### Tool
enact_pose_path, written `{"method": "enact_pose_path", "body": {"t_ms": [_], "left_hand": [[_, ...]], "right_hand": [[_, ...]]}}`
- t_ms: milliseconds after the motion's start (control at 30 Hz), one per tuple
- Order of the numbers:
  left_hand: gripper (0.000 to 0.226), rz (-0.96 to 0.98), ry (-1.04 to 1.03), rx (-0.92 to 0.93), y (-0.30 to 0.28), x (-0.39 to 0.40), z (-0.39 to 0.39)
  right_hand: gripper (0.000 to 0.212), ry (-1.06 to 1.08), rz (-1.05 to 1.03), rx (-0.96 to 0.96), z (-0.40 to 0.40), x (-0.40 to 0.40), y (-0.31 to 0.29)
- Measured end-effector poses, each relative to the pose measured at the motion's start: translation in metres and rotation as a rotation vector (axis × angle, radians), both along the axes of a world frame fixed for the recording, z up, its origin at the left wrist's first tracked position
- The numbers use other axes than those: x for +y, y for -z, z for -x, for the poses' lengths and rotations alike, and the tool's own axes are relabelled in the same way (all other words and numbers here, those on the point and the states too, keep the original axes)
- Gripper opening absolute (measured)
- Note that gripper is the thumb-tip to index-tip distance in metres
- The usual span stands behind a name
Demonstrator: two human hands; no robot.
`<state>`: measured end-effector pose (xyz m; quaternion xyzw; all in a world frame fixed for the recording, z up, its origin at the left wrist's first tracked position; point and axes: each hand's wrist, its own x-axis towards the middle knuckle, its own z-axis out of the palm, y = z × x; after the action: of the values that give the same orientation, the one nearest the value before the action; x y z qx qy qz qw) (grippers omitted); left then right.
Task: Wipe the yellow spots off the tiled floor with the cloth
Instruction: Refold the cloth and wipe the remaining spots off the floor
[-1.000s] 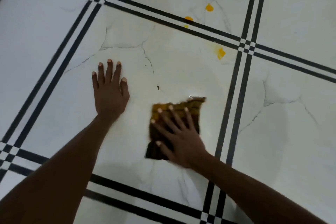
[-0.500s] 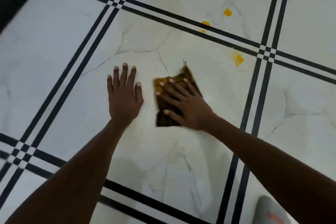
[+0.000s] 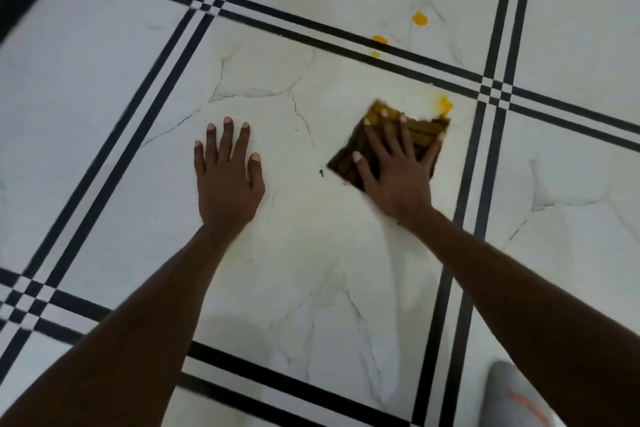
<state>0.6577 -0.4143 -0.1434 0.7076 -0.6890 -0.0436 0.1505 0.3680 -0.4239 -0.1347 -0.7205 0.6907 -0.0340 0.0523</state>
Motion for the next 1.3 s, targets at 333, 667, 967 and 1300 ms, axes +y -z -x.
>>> {"method": "enact_pose_path", "body": {"t_ms": [333,667,967,1300], "left_hand": [[0.056,0.034,-0.011,-0.028,0.000,0.001,0.001],[0.058,0.023,0.145,-0.039,0.005,-0.066,0.071],[0.060,-0.044,0.114,-0.054,-0.003,-0.066,0.075],[0.061,-0.106,0.090,-0.018,-0.007,-0.070,0.076]], "right_hand": [[0.064,-0.489,-0.005,-0.013,0.024,0.063,0.004],[0.069,0.216,-0.037,-0.098,0.094,-0.102,-0.003],[0.065,-0.560,-0.099,0.013,0.052,-0.035,-0.009],[0.064,-0.127,0.013,-0.040,0.038,-0.203,-0.008]]}}
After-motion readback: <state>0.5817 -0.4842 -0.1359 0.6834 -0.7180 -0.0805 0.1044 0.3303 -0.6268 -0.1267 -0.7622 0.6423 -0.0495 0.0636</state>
